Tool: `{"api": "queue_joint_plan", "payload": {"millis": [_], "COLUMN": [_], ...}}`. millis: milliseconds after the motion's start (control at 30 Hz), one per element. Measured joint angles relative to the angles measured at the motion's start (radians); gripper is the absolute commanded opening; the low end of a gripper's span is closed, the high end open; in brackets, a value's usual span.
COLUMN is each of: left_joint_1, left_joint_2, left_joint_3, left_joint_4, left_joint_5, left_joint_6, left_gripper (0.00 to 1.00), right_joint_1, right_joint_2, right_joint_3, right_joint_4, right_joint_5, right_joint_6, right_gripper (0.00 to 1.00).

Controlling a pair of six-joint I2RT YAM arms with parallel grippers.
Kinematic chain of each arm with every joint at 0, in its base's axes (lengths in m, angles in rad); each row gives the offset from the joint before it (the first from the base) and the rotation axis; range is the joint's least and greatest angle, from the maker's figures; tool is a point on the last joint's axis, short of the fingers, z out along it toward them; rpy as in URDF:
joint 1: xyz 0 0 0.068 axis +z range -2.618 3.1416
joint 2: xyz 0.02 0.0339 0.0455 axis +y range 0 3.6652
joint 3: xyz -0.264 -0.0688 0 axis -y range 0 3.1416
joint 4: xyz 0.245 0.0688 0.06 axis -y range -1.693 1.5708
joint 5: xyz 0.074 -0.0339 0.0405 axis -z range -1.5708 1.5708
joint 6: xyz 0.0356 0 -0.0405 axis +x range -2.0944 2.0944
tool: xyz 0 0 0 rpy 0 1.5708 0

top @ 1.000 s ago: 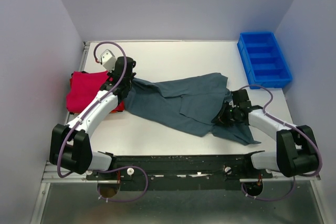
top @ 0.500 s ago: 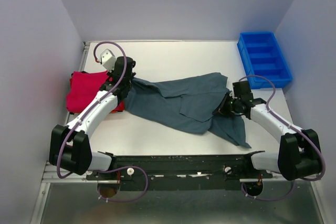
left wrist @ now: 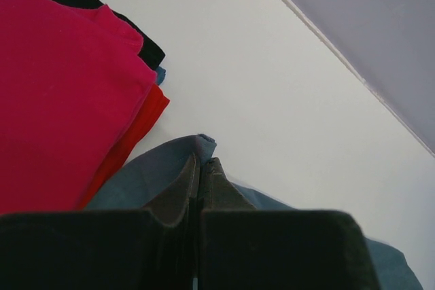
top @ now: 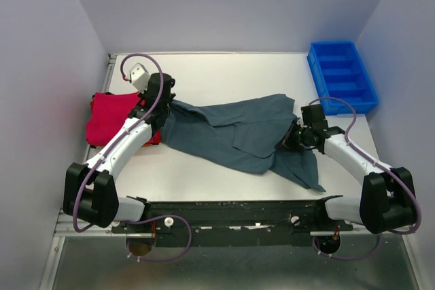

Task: Fold and stack the t-shirts
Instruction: Flatten out the tshirt

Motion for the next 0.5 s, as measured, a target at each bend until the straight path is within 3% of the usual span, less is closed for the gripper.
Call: {"api": "queue_joint_plan", "payload": {"millis": [133,300,433,500], "left_joint_1": [0.0,0.004,0.039,0.063], "left_joint_2": [0.007,0.076,0.199,0.286], "left_joint_3": [0.002,0.074,0.288,0.47], "left_joint_4": [0.003,-0.014,-0.104,-0.164], "left_joint_5": [0.0,-0.002,0.019,0.043], "left_joint_6": [0.001,0.005,0.008,0.013], "left_gripper": [0.0,0.0,0.0,0.0], "right_joint_1": [0.0,-0.033,-0.112,-0.154], "right_joint_2": [0.008,0.056,0.154,0.206], "right_joint_3": [0.078,0.331,0.667,0.879], "right_joint_4": [-0.036,-0.07,-0.149,-0.191], "right_joint_5": [-0.002,-0.023,-0.063,-0.089], "right_joint_6": [-0.012,-0.04,-0.07,-0.076], "right_gripper": [0.01,0.01,0.01,0.01]}}
